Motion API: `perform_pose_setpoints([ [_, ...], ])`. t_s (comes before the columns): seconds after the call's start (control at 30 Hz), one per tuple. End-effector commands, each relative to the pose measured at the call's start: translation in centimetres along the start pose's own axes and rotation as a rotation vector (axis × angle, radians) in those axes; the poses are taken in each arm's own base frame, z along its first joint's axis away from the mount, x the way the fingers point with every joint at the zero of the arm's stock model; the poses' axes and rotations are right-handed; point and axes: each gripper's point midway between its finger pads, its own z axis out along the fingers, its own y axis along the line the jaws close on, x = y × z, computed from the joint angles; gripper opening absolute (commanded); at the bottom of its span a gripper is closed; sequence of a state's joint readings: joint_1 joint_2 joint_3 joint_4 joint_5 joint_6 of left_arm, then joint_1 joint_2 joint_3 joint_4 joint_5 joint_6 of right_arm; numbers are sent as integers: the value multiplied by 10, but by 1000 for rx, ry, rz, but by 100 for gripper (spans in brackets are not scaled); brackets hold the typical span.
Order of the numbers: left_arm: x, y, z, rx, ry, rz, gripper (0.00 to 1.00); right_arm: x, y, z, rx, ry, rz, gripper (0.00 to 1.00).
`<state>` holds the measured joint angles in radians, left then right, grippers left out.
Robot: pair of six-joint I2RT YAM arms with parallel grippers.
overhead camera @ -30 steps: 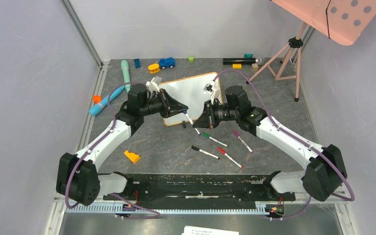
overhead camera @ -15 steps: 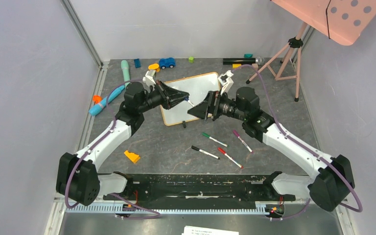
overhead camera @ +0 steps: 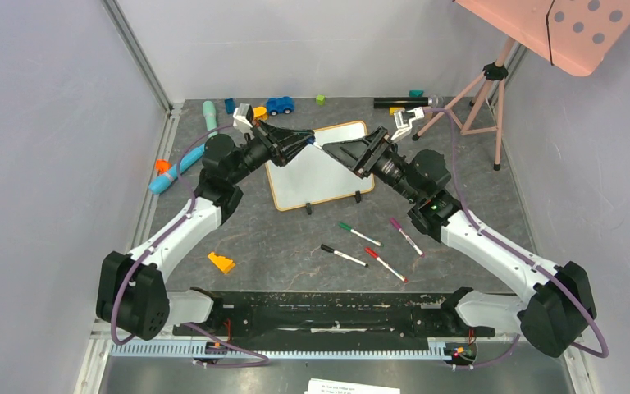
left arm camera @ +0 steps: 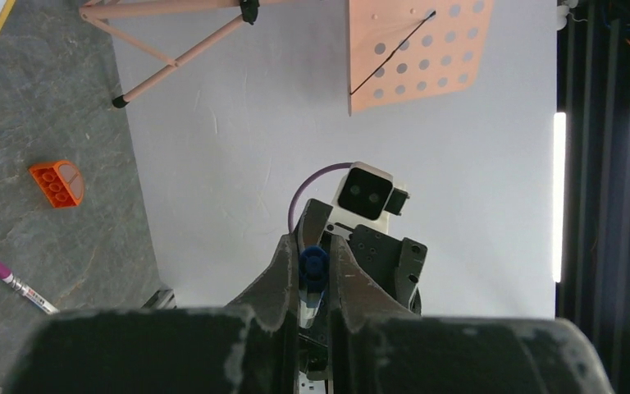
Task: Write a sentence on the whiteboard
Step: Open the pen cap of the whiteboard marker.
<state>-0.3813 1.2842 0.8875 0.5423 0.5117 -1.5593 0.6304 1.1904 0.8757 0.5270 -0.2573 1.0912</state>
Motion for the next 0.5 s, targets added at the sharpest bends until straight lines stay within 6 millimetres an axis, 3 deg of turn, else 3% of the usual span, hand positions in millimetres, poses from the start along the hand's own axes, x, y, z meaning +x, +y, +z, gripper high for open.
perform_pose_setpoints([
  [0.0,-3,-34,-3,90,-25,16,2,-18,18,3,-34,-69,46,57],
  [0.13,-4,-28,-7,86,-44,11,2,-10,10,5,-5,-31,56,52],
  [0.3,-1,-27,-7,71,-33,40,2,-9,5,3,29,-27,54,35],
  [0.47,3,-25,-5,58,-13,64,2,-7,2,1,36,-20,57,31],
])
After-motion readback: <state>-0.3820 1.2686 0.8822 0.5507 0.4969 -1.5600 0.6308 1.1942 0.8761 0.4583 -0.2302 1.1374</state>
